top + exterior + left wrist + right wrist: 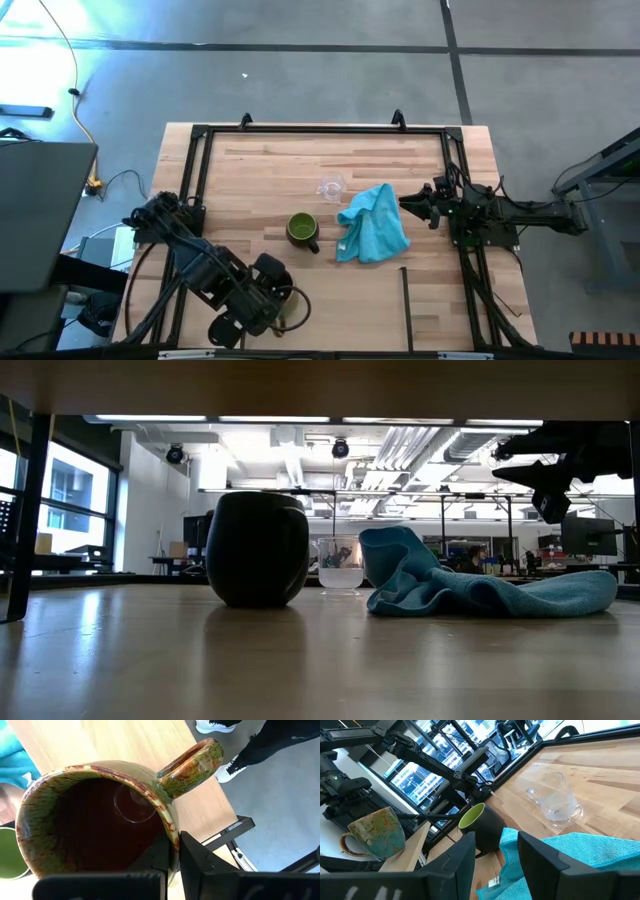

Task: Stack small to large cups/mugs on shelf
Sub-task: Put the brown green mug on the shelf

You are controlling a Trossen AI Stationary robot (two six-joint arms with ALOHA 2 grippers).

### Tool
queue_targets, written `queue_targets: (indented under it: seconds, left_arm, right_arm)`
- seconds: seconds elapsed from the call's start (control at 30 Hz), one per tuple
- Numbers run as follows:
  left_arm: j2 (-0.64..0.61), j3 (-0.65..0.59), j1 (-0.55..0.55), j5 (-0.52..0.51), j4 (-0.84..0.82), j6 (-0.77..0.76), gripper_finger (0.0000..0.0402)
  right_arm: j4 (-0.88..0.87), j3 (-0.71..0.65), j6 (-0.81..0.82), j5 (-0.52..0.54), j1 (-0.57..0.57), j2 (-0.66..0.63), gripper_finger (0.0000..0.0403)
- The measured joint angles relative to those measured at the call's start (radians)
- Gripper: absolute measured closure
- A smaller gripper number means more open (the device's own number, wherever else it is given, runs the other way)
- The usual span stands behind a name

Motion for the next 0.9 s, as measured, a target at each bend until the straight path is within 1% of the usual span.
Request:
queue_targets:
  seconds: [0.27, 0.47, 0.7, 0.9]
  left_arm:
    - [-0.001, 0.0, -0.001, 0.014, 0.001, -0.01, 0.0393]
    - [0.011, 0.002, 0.0, 0.014, 0.001, -0.027, 0.0375]
    - [0.022, 0.003, -0.001, 0.035, 0.008, -0.027, 0.0381]
    - [0.024, 0.003, -0.001, 0.059, 0.005, -0.043, 0.0366]
  right_arm:
    - [0.0, 0.0, 0.0, 0.0, 0.0, 0.0, 0.0263]
    - [0.0, 0.0, 0.0, 0.0, 0.0, 0.0, 0.0263]
    - [0.0, 0.0, 0.001, -0.002, 0.0, 0.005, 0.0263]
    - [-0.002, 0.0, 0.01, -0.01, 0.0, 0.013, 0.0263]
